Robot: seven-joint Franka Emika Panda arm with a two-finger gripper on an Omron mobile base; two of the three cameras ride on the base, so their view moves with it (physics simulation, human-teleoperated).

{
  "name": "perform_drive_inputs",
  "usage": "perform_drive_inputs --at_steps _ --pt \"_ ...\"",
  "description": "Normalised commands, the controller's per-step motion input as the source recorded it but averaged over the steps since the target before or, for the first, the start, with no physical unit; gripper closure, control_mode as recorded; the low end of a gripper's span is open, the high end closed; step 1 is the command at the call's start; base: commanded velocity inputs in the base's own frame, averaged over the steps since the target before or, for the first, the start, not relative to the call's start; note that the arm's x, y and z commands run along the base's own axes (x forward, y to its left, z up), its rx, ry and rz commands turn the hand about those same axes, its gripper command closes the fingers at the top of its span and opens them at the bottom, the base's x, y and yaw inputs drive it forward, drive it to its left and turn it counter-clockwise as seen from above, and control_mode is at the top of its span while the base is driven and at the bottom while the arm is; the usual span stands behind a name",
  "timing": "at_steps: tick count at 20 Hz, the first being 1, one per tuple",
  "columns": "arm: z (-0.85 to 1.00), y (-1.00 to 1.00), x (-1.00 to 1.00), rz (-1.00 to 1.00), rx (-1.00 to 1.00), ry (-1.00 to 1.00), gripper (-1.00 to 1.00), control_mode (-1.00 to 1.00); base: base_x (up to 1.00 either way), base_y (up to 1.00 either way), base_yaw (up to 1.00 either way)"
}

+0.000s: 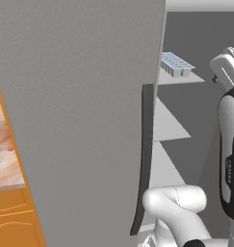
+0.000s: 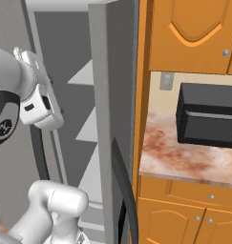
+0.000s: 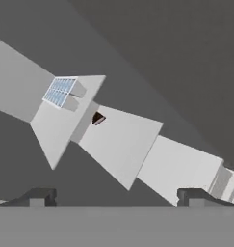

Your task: Open the freezer door, pick up the ice cube tray from the freezer, and place it on the dining counter.

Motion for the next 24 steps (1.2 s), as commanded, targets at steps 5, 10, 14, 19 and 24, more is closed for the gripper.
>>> perform_drive_inputs --at_steps 5,10,14,19,24 --pt "0.00 0.00 0.67 -0.03 0.17 -0.12 -1.00 -1.00 0.00 0.00 0.00" --pt "0.06 -0.09 0.73 0.00 0.21 -0.04 -1.00 -1.00 0.00 0.00 0.00" --pt "0.28 -0.31 0.65 0.00 0.22 0.00 -1.00 -1.00 0.00 0.00 0.00" --pt "0.15 -0.21 0.67 0.00 0.11 0.00 -1.00 -1.00 0.00 0.00 0.00" --pt "0.00 -0.11 0.61 0.00 0.00 0.00 -1.00 -1.00 0.00 0.00 0.00"
